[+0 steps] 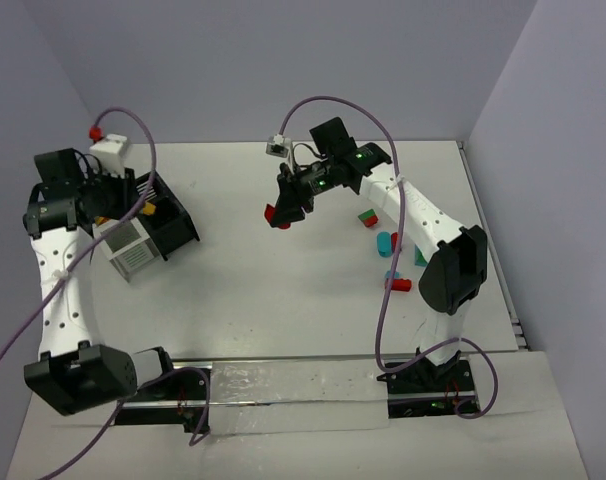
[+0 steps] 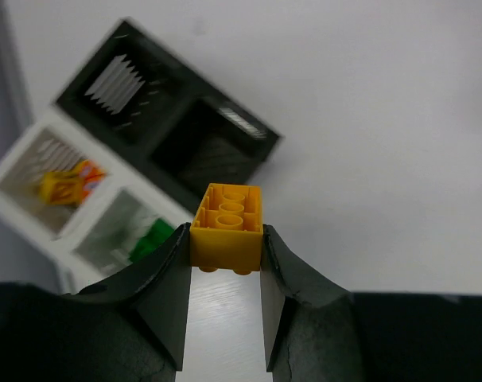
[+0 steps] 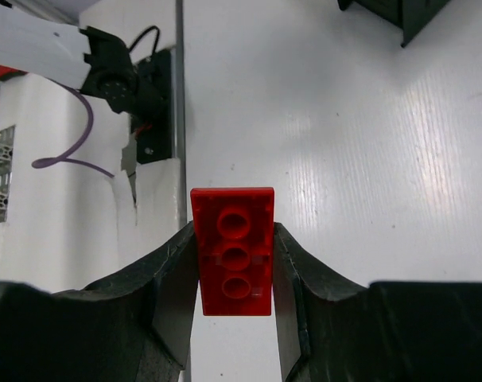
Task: Sort the legos into containers by color
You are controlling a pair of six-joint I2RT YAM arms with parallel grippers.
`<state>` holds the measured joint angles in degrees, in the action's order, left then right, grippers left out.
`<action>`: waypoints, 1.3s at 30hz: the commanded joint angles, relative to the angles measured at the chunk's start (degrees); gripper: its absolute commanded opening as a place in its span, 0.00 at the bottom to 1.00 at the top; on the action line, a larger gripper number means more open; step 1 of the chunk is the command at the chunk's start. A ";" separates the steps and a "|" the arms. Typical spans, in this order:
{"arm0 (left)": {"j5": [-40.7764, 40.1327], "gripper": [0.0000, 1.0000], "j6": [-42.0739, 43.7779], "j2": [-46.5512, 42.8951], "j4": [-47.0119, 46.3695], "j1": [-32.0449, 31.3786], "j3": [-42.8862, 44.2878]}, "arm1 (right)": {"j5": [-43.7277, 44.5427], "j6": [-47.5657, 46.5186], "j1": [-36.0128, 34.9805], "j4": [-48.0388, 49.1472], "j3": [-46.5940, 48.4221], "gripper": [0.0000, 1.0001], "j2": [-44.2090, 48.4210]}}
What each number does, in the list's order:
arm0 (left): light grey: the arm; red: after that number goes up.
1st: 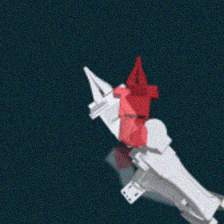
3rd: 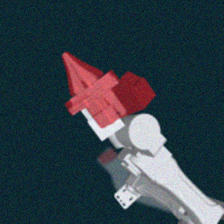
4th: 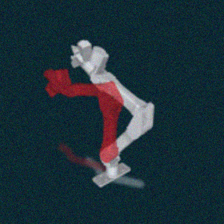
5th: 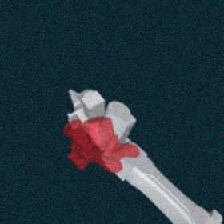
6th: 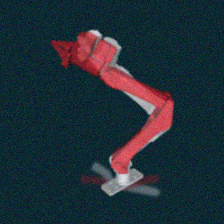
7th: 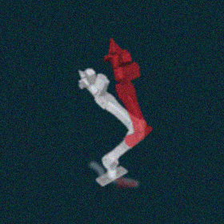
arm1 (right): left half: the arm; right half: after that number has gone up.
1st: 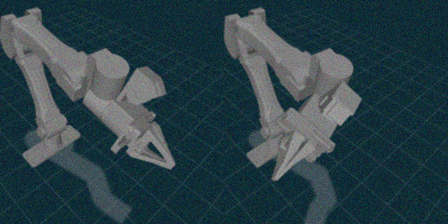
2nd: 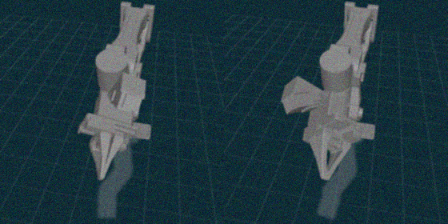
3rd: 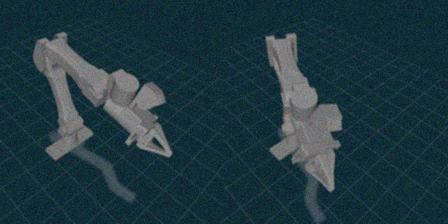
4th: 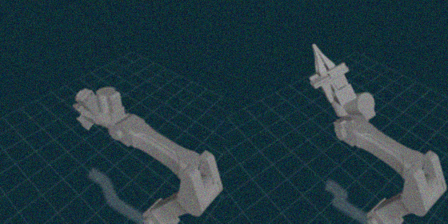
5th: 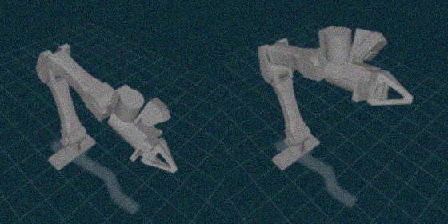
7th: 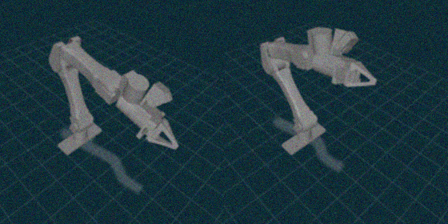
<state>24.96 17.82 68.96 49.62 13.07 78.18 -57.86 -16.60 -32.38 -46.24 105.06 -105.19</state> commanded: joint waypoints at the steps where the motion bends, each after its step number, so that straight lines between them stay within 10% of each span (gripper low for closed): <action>1: -11.77 0.00 -0.32 5.87 -3.85 5.81 7.35 | 3.96 1.43 -0.40 4.55 -1.33 0.00 3.58; 27: -17.50 0.12 -2.61 27.36 -10.85 10.66 13.77 | 9.24 0.07 -0.40 6.59 -6.71 0.00 2.61; 36: -16.73 0.46 -2.46 27.74 -11.34 10.57 12.26 | 8.92 0.34 -0.49 6.16 -6.11 0.00 2.33; 39: -15.03 0.77 -2.18 26.67 -10.36 10.66 12.84 | 8.85 1.40 -0.52 7.15 -6.31 0.00 2.69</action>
<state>7.99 15.77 98.08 40.89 23.42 89.56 -48.86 -15.87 -32.49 -41.55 98.83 -105.01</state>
